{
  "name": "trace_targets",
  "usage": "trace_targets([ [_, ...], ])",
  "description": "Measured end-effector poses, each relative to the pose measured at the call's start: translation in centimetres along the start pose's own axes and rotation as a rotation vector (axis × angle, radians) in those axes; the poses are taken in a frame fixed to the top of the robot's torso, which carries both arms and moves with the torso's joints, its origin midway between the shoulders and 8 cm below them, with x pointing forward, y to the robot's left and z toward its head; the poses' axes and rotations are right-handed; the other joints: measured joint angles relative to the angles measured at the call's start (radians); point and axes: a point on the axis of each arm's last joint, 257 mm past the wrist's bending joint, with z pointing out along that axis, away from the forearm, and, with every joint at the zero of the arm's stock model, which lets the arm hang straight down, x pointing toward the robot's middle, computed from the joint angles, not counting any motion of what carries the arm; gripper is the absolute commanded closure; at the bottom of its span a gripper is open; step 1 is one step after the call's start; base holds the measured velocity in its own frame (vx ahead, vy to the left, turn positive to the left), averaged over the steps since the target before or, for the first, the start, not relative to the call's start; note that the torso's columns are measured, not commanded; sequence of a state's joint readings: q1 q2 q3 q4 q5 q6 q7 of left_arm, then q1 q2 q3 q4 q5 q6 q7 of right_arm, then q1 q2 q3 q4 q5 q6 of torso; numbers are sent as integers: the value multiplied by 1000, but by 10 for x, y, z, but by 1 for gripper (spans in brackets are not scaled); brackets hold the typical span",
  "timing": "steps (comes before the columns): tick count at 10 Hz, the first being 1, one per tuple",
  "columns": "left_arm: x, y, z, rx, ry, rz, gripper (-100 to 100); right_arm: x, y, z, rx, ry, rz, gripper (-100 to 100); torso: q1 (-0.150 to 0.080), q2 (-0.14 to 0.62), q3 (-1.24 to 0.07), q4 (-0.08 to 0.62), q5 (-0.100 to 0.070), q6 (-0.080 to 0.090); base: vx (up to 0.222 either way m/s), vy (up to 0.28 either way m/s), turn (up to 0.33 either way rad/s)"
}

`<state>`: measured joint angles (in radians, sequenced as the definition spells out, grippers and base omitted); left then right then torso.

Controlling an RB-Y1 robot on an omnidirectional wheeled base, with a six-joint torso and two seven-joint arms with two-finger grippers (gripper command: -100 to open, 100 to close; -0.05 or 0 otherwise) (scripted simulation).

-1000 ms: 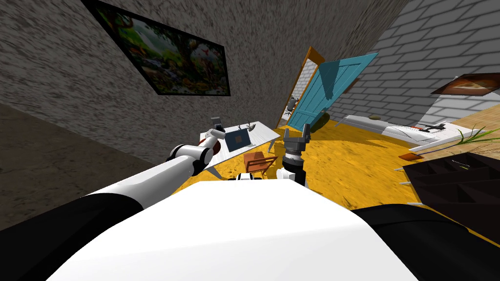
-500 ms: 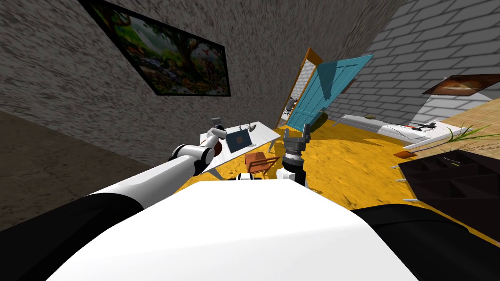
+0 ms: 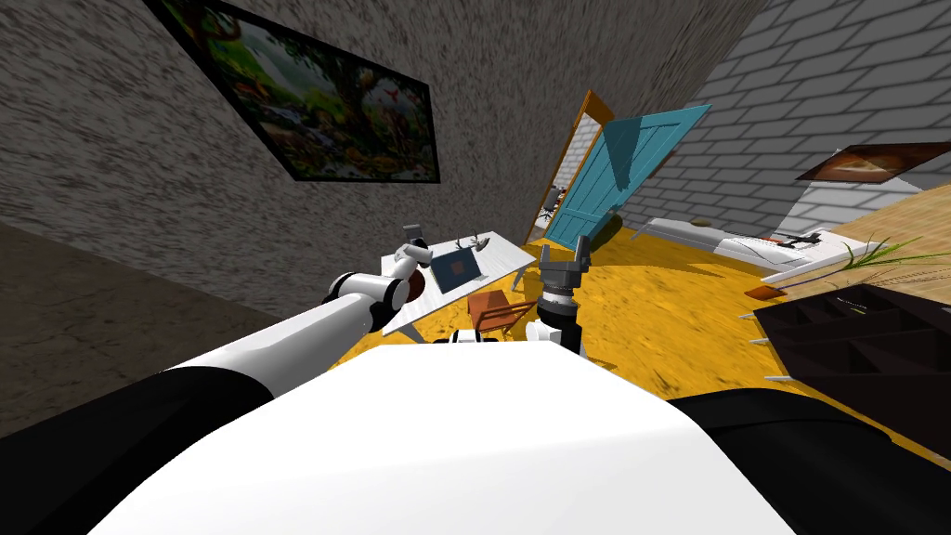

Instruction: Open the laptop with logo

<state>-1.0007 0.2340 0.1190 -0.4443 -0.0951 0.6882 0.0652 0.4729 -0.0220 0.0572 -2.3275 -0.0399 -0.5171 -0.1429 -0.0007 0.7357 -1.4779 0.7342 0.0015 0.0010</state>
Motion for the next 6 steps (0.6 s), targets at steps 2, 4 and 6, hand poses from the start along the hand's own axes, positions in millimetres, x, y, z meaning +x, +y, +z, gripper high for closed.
trace_targets([
  [2,7,-1,-6,-16,13,-13,100,0,0,0,0,0,0,0,-4,3,2,3,-2,2,1,3,-9],
  [4,9,6,-1,-28,17,-14,100,0,0,0,0,0,0,0,-1,2,2,2,-1,0,2,9,-25],
  [6,14,10,-9,-51,28,-22,-100,0,0,0,0,0,0,0,1,2,1,3,-1,0,-19,28,25],
])
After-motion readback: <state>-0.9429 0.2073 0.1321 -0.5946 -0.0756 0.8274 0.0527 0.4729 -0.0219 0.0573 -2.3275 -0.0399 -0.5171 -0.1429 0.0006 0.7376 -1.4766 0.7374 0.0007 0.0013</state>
